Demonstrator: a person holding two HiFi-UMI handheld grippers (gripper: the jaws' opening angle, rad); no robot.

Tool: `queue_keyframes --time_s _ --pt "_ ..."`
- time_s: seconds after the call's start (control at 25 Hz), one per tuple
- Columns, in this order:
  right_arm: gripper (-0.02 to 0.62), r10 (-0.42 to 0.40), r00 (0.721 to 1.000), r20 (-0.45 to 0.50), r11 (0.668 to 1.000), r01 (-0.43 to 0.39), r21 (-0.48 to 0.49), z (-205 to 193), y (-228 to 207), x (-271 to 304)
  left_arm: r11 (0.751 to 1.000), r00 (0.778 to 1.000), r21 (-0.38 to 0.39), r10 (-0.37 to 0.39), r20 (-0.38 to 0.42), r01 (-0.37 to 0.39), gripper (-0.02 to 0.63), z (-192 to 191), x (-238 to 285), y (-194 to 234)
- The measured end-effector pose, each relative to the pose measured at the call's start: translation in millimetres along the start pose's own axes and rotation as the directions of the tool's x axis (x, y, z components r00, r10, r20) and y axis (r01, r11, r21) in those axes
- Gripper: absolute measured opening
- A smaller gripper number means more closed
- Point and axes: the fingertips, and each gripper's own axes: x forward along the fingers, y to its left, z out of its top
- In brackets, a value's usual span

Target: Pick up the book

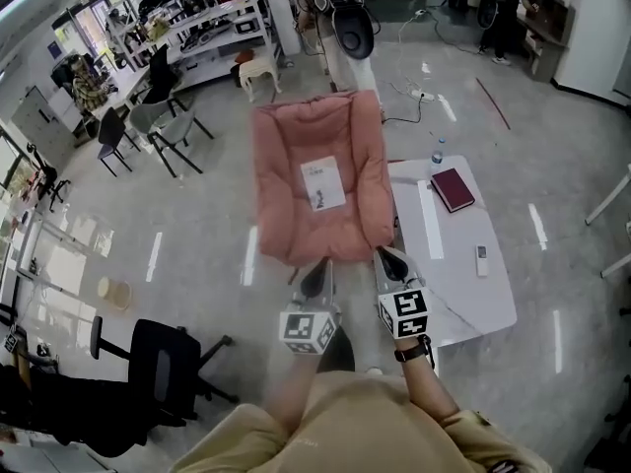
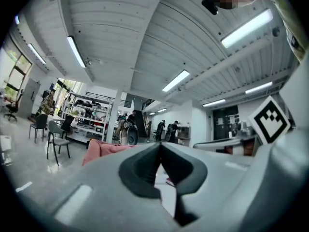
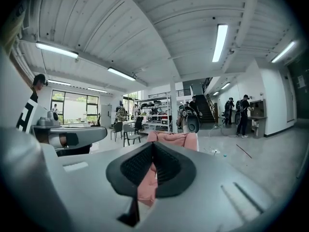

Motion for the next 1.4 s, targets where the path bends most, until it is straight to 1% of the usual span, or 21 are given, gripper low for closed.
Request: queue_keyframes --time_s 0.12,0.2,0.28,0.4,0.44,0.52,0.6,0.76,0.88,1.0,1.2,1.28,1.4 --pt "-0.005 -0.024 0.999 0.024 0.999 0.023 0.028 11.3 -25.2 27.5 0.998 0.998 -0.004 -0.059 0.007 0.059 -0.002 1.7 35.0 6.3" --pt "-0.005 -0.042 0.998 0.036 0.999 0.041 0.033 23.0 -38.9 51.3 0.997 0.997 -0.002 -0.076 0.017 0.076 -0.002 8.6 58.1 21.1" --pt "-0.005 -0.044 0.998 0.039 0.999 0.043 0.032 33.4 -44.3 80.1 0.998 0.997 -0.008 -0.061 0.038 0.062 -0.002 18.1 81.1 49.3" --pt "-0.005 -0.011 0.999 0.047 1.0 0.009 0.029 49.5 -36.3 127.9 1.0 0.996 -0.021 0.005 0.092 -0.003 -0.002 38.4 109.9 105.8" --pt "-0.005 -0.001 0.999 0.052 1.0 -0.001 0.024 55.9 -33.9 143.4 1.0 0.994 -0.026 0.014 0.108 -0.012 -0.002 45.2 119.1 121.6" --pt "-0.005 0.003 0.998 0.055 1.0 -0.003 0.015 67.3 -33.8 171.8 0.999 0.993 -0.037 0.003 0.121 0.001 -0.002 54.5 137.7 144.5" --pt "-0.005 -0.002 0.999 0.047 1.0 0.001 0.014 74.2 -36.7 198.9 0.999 0.993 -0.045 -0.016 0.115 0.022 -0.002 56.5 155.1 163.1" --pt "-0.005 0.015 0.999 0.037 1.0 -0.016 0.026 74.6 -33.8 261.7 0.997 0.995 -0.059 -0.038 0.095 0.043 -0.002 45.3 186.6 210.2" --pt "-0.005 0.046 0.999 0.011 0.999 -0.046 0.027 67.9 -20.6 308.1 0.996 0.997 -0.078 -0.034 0.074 0.04 -0.002 35.0 202.6 249.9" --pt "-0.005 0.086 0.996 -0.024 0.996 -0.085 0.025 62.1 -3.0 344.8 0.993 0.998 -0.111 -0.036 0.046 0.041 -0.002 25.7 212.2 280.1" --pt "-0.003 0.142 0.986 -0.082 0.99 -0.143 -0.011 54.1 21.9 388.5 0.987 0.999 -0.157 -0.04 0.008 0.041 -0.002 7.1 223.2 312.3" --pt "-0.003 0.148 0.983 -0.108 0.989 -0.15 -0.01 47.1 21.4 401.1 0.984 0.999 -0.177 -0.032 -0.007 0.03 -0.002 -0.9 227.2 324.8" --pt "-0.002 0.138 0.98 -0.146 0.99 -0.139 0.008 27.4 12.2 420.5 0.978 0.999 -0.207 -0.015 -0.039 0.007 -0.002 -20.4 234.4 347.7"
